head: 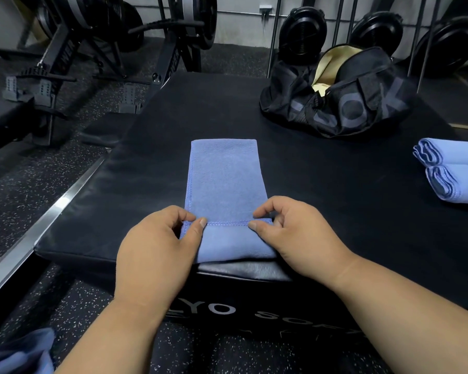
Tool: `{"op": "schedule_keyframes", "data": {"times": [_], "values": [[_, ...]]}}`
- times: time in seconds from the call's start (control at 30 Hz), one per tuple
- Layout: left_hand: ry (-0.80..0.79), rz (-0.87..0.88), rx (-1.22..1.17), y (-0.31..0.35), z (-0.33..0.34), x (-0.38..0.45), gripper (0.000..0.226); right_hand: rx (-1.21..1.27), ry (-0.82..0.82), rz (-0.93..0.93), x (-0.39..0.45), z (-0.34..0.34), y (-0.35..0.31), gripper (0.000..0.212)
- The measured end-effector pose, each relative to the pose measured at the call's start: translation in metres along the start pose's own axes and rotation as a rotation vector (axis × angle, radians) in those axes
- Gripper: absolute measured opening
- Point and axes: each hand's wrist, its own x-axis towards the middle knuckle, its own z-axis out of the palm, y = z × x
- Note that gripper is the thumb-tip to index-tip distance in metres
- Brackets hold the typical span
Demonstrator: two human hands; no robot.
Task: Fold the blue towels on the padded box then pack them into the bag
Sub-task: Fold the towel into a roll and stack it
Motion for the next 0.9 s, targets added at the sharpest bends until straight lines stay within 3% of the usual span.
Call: {"op": "schedule_keyframes", "data": {"times": [0.13, 0.3, 0.43, 0.5, 0.73, 0.9], "values": [[0.013, 0.036, -0.005, -0.001, -0.001, -0.001, 0.012, -0.048, 0.035, -0.007, 0.001, 0.002, 0.002, 0.018], [0.043, 0.286, -0.049, -0.001, -0.012, -0.002, 0.011, -0.051, 0.048, -0.011, 0.001, 0.003, 0.002, 0.020], [-0.113, 0.193, -0.147, -0.010, -0.014, 0.001, 0.047, 0.113, 0.077, -0.014, 0.000, 0.001, 0.001, 0.017], [-0.171, 0.181, -0.136, -0.015, -0.012, 0.004, 0.052, 0.177, 0.086, -0.008, 0.000, 0.000, 0.001, 0.015], [-0.157, 0.092, -0.222, -0.014, -0.008, 0.006, 0.034, 0.190, 0.127, -0.017, -0.002, 0.003, 0.001, 0.010], [-0.169, 0.133, -0.156, -0.019, -0.006, 0.008, 0.035, 0.166, 0.157, 0.004, -0.001, 0.002, 0.002, 0.011]]}}
